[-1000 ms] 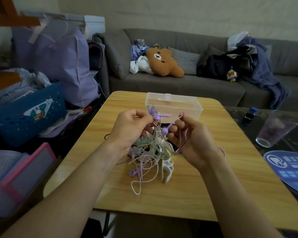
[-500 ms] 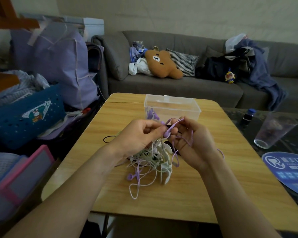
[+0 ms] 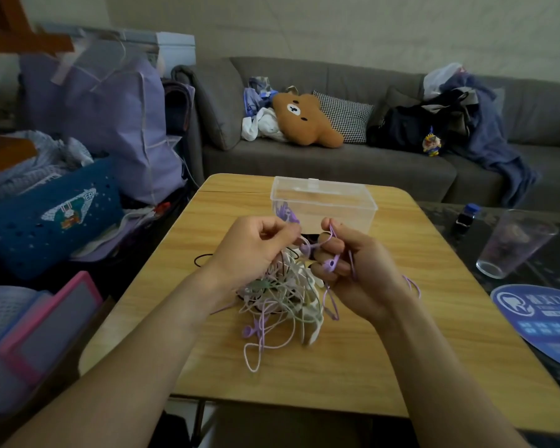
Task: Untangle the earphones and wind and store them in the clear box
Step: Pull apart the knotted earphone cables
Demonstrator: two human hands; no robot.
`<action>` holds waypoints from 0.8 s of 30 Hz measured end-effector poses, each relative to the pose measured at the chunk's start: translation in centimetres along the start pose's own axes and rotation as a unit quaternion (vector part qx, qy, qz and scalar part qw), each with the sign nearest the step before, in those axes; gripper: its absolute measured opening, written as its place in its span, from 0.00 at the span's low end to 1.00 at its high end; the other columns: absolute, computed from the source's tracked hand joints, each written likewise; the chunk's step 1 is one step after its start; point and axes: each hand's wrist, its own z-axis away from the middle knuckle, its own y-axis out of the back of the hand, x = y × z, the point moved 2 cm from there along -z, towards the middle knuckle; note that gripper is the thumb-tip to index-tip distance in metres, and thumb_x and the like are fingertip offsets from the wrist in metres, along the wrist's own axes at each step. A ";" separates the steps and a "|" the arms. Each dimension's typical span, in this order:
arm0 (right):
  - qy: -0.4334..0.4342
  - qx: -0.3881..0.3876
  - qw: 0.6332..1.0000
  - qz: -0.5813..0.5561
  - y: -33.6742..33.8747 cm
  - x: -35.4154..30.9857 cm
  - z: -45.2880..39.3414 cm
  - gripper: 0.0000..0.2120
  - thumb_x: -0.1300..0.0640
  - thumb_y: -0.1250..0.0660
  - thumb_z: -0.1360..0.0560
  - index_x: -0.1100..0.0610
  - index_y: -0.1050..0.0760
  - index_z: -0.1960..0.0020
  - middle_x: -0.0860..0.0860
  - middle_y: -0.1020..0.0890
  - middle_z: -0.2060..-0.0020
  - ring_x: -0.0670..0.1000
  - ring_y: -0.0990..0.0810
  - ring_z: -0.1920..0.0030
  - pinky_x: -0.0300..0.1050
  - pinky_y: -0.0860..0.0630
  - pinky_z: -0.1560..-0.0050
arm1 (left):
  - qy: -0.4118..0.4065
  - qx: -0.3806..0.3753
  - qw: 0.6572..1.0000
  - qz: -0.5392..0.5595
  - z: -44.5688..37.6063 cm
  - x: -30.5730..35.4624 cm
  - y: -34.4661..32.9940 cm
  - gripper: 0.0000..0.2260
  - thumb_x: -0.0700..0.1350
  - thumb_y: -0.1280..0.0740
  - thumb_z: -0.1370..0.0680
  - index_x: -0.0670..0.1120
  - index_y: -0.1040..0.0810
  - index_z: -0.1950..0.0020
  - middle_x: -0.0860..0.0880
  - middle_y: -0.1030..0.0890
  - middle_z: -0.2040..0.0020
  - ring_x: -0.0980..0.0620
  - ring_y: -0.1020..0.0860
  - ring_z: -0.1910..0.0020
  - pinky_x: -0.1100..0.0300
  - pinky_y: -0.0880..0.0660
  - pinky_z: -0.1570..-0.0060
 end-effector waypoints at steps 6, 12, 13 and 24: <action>0.065 0.082 0.993 -0.052 1.4 -1.3 -0.4 0.11 0.60 0.43 0.18 0.55 0.31 0.59 0.46 0.37 0.73 0.44 0.43 0.77 0.38 0.46 0.71 | -0.038 0.121 0.944 -0.305 -0.3 -0.1 1.7 0.13 0.49 0.41 0.16 0.49 0.27 0.60 0.53 0.32 0.54 0.59 0.29 0.60 0.68 0.34 0.61; 0.155 0.146 0.973 -0.092 4.0 -3.7 0.1 0.14 0.59 0.45 0.18 0.53 0.33 0.63 0.46 0.37 0.74 0.45 0.41 0.77 0.38 0.42 0.73 | 0.129 -0.119 0.929 -0.326 0.2 -1.7 2.2 0.34 0.74 0.39 0.29 0.53 0.34 0.32 0.50 0.30 0.34 0.48 0.27 0.35 0.50 0.28 0.39; 0.158 0.154 0.972 -0.081 4.2 -3.8 0.3 0.14 0.59 0.45 0.18 0.53 0.33 0.63 0.46 0.37 0.74 0.46 0.42 0.76 0.38 0.42 0.73 | 0.140 -0.149 0.912 -0.356 0.5 -2.0 2.0 0.43 0.75 0.36 0.33 0.55 0.41 0.25 0.48 0.34 0.27 0.47 0.30 0.31 0.48 0.29 0.35; 0.142 0.271 0.881 0.362 4.9 -3.6 1.4 0.07 0.63 0.37 0.21 0.61 0.21 0.54 0.50 0.28 0.71 0.43 0.31 0.80 0.39 0.37 0.76 | 0.013 0.062 0.908 -0.413 -1.2 -0.3 4.3 0.11 0.37 0.29 0.26 0.51 0.23 0.49 0.50 0.20 0.57 0.48 0.23 0.60 0.58 0.31 0.63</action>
